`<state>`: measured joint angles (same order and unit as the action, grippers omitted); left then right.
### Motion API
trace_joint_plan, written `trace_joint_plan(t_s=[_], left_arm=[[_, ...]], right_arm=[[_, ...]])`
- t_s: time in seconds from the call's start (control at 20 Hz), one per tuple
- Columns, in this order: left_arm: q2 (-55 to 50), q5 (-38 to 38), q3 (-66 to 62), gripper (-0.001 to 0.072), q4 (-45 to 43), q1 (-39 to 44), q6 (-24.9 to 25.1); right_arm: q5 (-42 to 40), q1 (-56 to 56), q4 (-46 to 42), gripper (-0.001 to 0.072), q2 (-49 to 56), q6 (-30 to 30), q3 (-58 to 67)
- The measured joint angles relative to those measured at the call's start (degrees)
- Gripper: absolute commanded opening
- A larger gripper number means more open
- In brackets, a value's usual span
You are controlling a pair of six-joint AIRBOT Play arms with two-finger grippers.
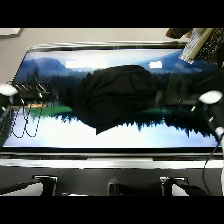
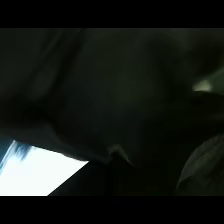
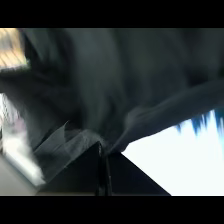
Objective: Fold the clothes and pants, and hang the long-sleeved shirts on hangers.
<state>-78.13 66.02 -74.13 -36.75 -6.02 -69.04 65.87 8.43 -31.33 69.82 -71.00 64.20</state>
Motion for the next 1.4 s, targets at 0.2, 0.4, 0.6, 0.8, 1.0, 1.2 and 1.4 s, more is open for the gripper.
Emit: trace_joint_plan(t_s=[0.2, 0.4, 0.6, 0.8, 1.0, 1.2, 1.4], left_arm=[[0.9, -4.6, -27.2, 0.0017, 1.7, 3.7, -2.2], [6.3, -13.8, -41.9, 0.0018, 2.3, 5.0, -5.6], [17.1, -20.3, -41.4, 0.0018, 0.3, 5.4, -7.4], [25.9, -21.5, -40.5, 0.0018, -8.5, 5.4, -14.6], [28.2, -19.2, -40.1, 0.0018, -14.5, 5.5, -20.3], [23.8, -17.7, -39.3, 0.0018, -16.6, 5.7, -22.1], [11.9, -17.6, -38.8, 0.0018, -17.7, 8.2, -20.0]], right_arm=[[-2.4, 0.0, -4.3, 0.0027, 0.0, -4.2, 28.3], [-5.2, 0.0, -10.1, 0.0027, -2.4, -8.5, 51.8], [-9.8, 0.0, -17.3, 0.0027, -11.8, -10.2, 57.6], [-12.3, 0.0, -27.7, 0.0028, -20.2, -13.9, 58.8], [-13.2, 0.0, -34.5, 0.0029, -21.7, -18.9, 59.1], [-13.5, 0.0, -35.7, 0.0029, -15.5, -22.4, 59.1], [-13.7, 0.0, -30.9, 0.0029, -3.5, -23.7, 57.7]])
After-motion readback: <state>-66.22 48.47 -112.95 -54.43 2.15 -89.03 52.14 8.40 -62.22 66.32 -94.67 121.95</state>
